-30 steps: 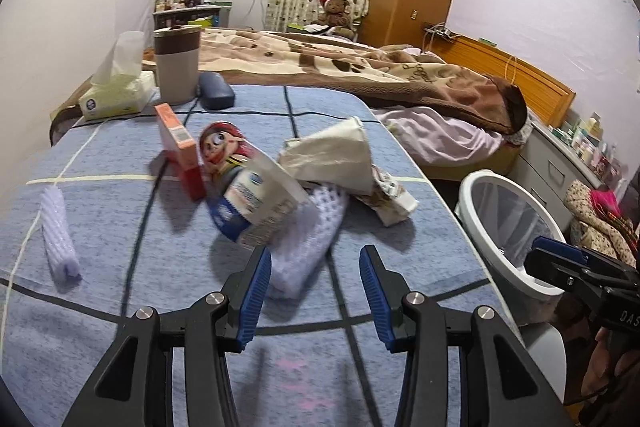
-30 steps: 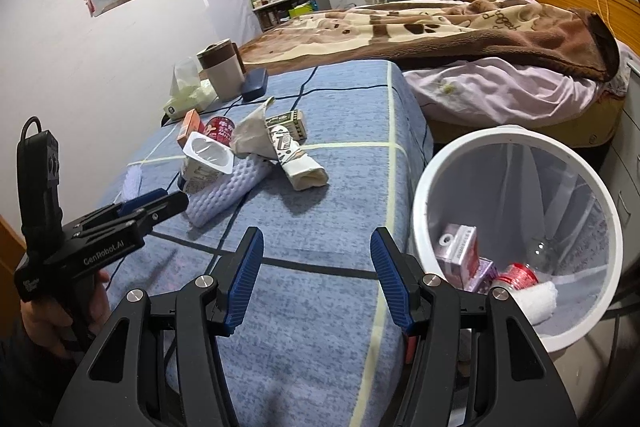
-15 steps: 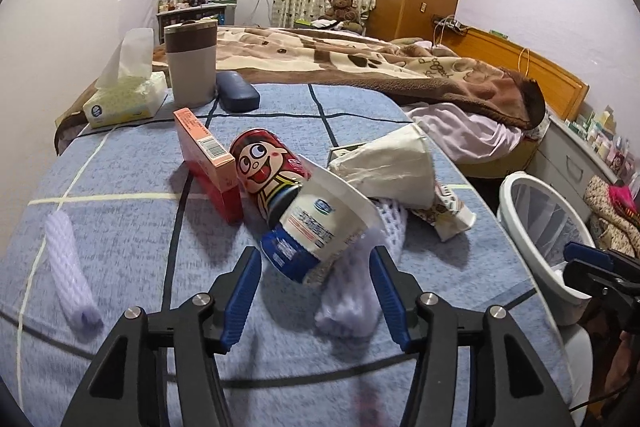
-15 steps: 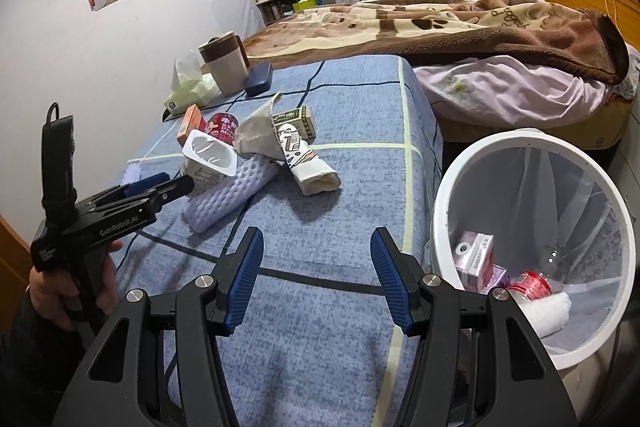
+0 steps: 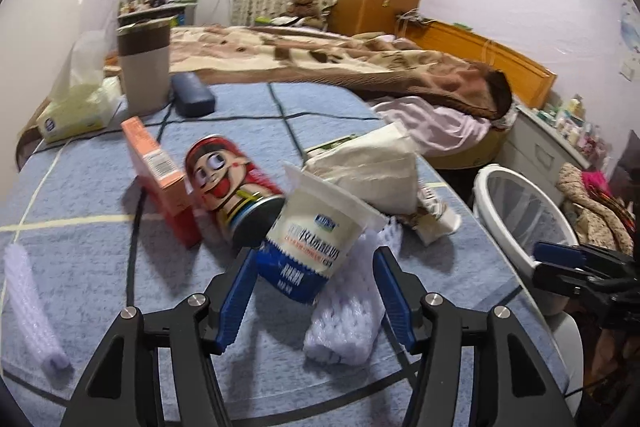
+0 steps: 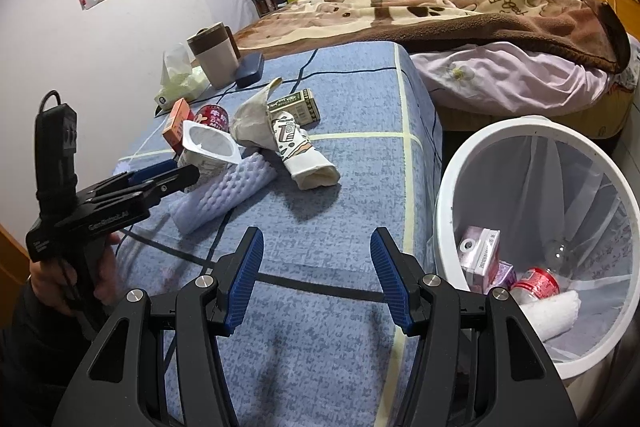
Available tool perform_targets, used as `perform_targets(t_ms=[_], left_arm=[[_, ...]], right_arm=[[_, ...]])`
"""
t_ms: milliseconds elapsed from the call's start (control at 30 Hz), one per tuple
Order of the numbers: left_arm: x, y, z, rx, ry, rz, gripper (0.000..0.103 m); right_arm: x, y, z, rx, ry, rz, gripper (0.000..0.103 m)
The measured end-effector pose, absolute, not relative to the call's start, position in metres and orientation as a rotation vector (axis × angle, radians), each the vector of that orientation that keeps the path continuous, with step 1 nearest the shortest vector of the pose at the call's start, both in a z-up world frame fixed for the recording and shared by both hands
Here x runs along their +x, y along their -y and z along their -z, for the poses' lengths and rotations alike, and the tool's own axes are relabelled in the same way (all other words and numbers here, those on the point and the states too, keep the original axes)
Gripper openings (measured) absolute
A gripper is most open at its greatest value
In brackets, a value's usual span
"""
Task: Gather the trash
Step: 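Grasp the white yogurt cup with the left tool, then lift the yogurt cup with left tool while right tool grasps the white foam sleeve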
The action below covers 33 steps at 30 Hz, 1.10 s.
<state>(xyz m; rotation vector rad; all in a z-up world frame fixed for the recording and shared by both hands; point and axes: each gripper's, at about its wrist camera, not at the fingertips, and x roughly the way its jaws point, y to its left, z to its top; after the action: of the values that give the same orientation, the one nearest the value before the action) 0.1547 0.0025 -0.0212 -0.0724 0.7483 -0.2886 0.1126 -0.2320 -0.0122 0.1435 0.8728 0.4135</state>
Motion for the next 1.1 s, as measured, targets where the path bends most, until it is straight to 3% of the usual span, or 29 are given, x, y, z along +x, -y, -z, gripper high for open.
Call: perform_targets(t_ms=[500, 1100], left_arm=[[0.178, 0.003, 0.03, -0.085, -0.766, 0.304, 0.057], [0.118, -0.027, 0.007, -0.158, -0.734, 0.16, 0.053]], right_arm=[[0.116, 0.234, 0.015, 0.156, -0.88, -0.407, 0.058], [0.114, 0.207, 0.01, 0.131, -0.882, -0.478, 0.058]])
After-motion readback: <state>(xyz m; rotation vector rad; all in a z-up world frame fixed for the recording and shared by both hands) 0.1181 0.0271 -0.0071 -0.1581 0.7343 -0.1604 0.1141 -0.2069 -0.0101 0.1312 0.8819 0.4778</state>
